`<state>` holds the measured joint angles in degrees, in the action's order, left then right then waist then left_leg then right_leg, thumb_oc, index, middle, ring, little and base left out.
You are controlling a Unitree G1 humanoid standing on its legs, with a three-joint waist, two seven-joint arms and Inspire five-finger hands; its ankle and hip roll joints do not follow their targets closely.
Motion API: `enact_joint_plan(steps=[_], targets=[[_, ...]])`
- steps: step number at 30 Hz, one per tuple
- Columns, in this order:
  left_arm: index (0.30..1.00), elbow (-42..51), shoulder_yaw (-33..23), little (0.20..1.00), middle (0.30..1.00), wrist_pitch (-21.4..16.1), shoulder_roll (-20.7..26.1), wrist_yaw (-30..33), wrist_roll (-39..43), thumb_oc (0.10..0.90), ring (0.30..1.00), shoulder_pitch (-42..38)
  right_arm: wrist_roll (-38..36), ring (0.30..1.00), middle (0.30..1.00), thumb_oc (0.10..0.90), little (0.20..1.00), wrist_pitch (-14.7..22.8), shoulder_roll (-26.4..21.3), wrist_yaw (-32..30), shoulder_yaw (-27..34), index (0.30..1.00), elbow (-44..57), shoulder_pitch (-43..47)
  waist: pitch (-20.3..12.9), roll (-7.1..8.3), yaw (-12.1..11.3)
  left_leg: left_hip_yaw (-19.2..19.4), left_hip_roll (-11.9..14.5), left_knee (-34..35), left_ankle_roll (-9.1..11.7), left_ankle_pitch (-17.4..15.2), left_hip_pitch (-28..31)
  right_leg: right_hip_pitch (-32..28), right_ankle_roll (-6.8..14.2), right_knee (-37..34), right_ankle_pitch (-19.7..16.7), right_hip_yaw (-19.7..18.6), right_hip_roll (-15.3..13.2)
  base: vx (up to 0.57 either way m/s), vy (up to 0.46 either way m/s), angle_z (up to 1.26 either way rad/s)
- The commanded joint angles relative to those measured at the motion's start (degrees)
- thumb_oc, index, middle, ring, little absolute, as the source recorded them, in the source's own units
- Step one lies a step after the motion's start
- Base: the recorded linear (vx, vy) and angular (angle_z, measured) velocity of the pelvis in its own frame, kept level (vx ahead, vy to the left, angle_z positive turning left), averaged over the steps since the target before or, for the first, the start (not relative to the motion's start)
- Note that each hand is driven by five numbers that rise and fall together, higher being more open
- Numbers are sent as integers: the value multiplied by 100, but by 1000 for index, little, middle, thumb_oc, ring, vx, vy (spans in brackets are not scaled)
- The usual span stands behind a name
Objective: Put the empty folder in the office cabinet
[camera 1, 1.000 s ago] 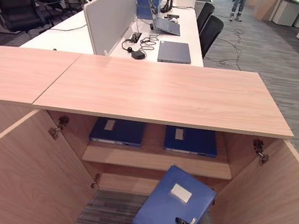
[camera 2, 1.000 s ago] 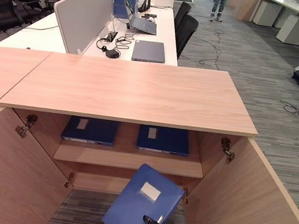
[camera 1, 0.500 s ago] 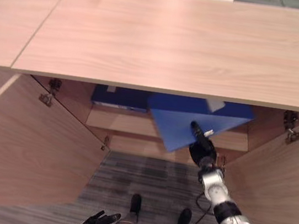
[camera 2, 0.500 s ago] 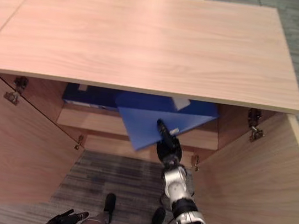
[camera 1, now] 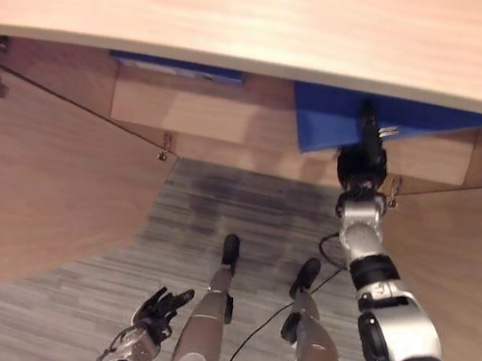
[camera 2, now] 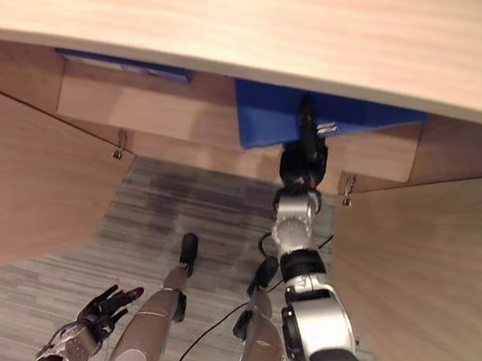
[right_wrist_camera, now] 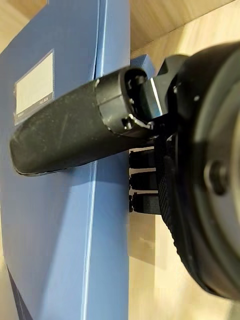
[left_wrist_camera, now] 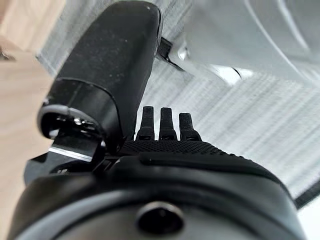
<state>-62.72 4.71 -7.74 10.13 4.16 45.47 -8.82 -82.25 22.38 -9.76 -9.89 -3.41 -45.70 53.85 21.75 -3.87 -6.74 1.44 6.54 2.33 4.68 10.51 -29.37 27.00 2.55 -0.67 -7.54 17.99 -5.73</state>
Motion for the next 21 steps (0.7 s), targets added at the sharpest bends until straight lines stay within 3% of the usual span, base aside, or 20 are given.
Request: enact_joint_plan(steps=[1, 3, 15, 21], targets=[[900, -1, 244, 900, 900, -150, 391, 209, 174, 800, 900, 297, 20, 300, 300, 400, 300, 851, -266, 157, 3, 300, 351, 1152, -313, 263, 7, -5, -299, -438, 46, -773, -195, 272, 313, -139, 319, -282, -125, -35, 20, 0], [900, 412, 376, 900, 900, -195, 489, 227, 178, 800, 900, 437, 32, 300, 300, 400, 300, 1085, -412, 41, 15, 300, 519, 1587, -266, 186, -63, 5, -321, -305, 60, -681, -326, 472, 334, -156, 271, -283, -140, -19, 10, 0], [900, 561, 260, 900, 900, -190, 688, 390, 114, 800, 900, 637, 375, 300, 300, 400, 300, 1736, -327, -190, -11, 300, 1808, 1922, -249, 150, -149, 19, -358, -66, 56, -570, -498, 804, 353, -188, 193, -297, -154, -2, 2, 1], [900, 623, 190, 900, 900, -186, 719, 413, 162, 800, 900, 673, 568, 300, 300, 400, 300, 1725, -300, -337, -89, 300, 1948, 1904, -230, 155, -148, 2, -368, -81, 61, -561, -585, 888, 347, -201, 170, -288, -153, 0, 0, 0]])
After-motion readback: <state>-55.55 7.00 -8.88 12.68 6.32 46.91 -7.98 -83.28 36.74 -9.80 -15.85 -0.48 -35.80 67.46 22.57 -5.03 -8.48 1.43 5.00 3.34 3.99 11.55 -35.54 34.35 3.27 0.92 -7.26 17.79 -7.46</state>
